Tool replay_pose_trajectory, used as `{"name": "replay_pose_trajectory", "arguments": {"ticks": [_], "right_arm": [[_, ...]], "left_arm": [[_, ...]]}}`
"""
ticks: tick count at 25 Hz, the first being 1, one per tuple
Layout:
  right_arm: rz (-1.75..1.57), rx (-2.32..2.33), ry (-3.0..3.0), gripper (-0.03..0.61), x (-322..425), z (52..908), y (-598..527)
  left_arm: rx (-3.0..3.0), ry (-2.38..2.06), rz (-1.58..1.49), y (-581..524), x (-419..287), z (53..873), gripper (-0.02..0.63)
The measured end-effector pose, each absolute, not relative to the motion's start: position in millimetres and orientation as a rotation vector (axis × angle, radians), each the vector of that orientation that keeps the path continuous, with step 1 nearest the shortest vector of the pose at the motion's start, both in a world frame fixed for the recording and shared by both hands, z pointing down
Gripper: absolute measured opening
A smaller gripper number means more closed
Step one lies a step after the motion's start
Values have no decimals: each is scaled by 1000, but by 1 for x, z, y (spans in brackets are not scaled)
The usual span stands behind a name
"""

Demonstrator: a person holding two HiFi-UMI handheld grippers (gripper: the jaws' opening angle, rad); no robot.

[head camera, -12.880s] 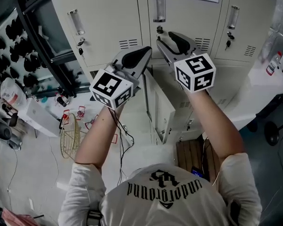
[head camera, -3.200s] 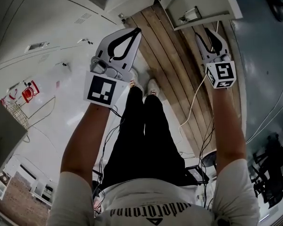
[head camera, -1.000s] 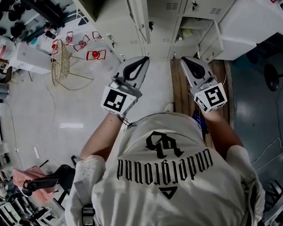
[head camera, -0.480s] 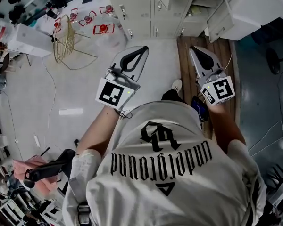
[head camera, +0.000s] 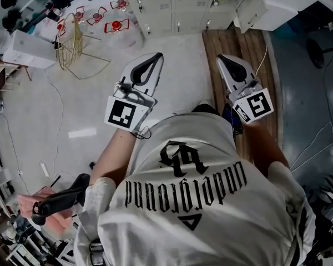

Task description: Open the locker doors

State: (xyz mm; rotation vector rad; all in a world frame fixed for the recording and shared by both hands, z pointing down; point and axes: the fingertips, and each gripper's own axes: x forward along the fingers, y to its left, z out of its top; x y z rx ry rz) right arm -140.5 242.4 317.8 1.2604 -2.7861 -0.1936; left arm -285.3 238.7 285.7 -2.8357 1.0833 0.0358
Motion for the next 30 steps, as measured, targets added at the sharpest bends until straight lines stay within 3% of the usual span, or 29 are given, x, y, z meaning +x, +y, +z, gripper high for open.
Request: {"name": "replay_pose_trajectory", "arguments": {"ticks": [8, 21, 30], "right_arm": [[-217, 1213, -2825, 3, -117, 316, 269], [-163, 1188, -2830, 5, 10, 336, 317], [-135, 1188, -2839, 5, 51, 344, 344]], "left_arm": [[-2798, 1127, 48, 260, -260, 282, 6], [-2789, 1201, 28, 309, -146, 304, 6], [-2773, 1209, -1, 334, -103, 311, 6]]}}
